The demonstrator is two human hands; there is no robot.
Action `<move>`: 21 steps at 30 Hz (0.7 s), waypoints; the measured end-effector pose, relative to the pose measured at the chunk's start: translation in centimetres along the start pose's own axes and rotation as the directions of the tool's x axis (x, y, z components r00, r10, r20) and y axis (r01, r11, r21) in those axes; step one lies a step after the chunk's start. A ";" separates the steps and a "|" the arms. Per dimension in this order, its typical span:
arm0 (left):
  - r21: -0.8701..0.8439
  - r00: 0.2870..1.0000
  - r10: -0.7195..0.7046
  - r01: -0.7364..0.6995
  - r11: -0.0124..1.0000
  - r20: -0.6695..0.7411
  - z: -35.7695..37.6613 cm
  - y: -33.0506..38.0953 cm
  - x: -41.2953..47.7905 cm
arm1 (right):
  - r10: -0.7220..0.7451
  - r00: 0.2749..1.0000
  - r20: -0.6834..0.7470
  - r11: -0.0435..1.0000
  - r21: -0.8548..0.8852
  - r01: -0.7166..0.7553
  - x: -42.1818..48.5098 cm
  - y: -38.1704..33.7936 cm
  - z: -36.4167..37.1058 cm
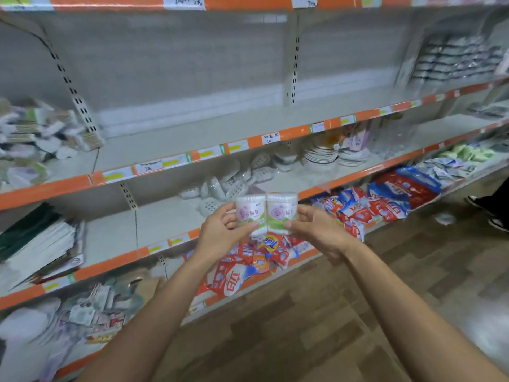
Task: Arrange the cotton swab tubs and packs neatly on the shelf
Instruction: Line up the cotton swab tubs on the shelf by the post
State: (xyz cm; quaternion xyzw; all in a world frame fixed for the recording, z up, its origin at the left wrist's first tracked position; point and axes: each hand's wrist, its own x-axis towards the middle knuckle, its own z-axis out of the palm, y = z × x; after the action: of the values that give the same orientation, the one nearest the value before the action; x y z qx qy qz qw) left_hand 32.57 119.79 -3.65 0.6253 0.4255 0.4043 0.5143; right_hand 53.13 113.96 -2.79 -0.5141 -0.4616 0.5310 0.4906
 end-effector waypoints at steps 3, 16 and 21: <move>0.017 1.000 0.005 -0.005 1.000 -0.025 1.7 0.4 4.0 | 0.011 1.000 0.001 1.000 0.005 -0.011 3.7 -1.2 -3.2; 0.021 0.998 0.035 -0.034 0.999 -0.054 4.5 1.9 23.8 | -0.101 0.995 -0.007 0.993 -0.065 0.100 22.0 -4.8 -11.7; 0.049 0.995 0.086 -0.083 0.995 -0.059 4.6 2.7 32.0 | -0.167 0.985 -0.051 0.982 -0.095 0.161 29.5 -6.8 -14.4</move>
State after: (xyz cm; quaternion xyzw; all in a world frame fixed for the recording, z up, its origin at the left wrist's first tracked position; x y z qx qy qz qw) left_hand 47.22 148.46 0.55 0.6418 0.4235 0.4347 0.4688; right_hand 68.16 143.72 0.61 -0.5114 -0.5112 0.4520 0.5223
